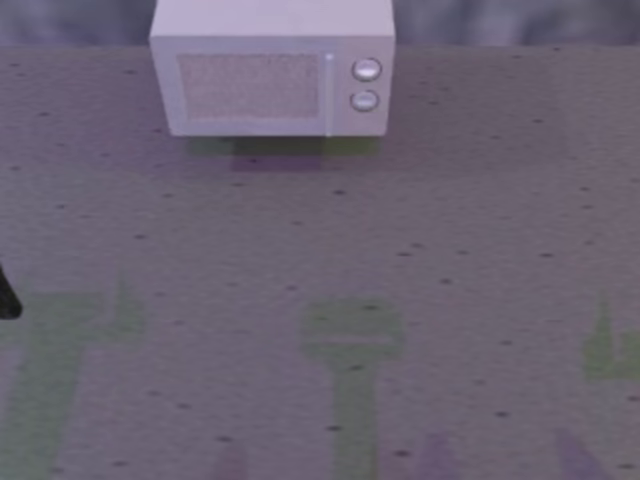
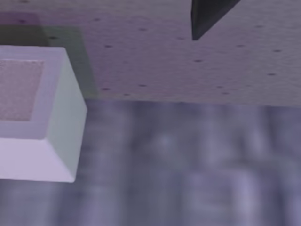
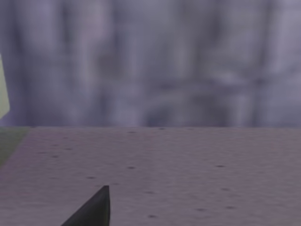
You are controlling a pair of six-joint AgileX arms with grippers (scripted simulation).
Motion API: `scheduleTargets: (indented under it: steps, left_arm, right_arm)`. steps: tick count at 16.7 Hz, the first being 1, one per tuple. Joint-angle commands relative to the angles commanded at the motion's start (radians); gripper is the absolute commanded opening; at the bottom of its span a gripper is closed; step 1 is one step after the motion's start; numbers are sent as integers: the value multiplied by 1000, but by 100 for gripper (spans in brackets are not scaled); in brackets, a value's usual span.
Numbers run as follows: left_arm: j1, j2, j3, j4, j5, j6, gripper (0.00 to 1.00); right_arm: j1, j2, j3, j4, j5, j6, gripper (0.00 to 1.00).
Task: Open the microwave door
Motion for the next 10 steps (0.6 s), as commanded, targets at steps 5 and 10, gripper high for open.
scheduleTargets:
  steps: [5,10]
  left_arm:
    - [-95,377,452,-221,-43,-81,100]
    - [-210,834,998,-487,-97,-184,100]
  right_arm:
    - [0,0,0,0,0,0,100]
    - [0,0,0,0,0,0,100]
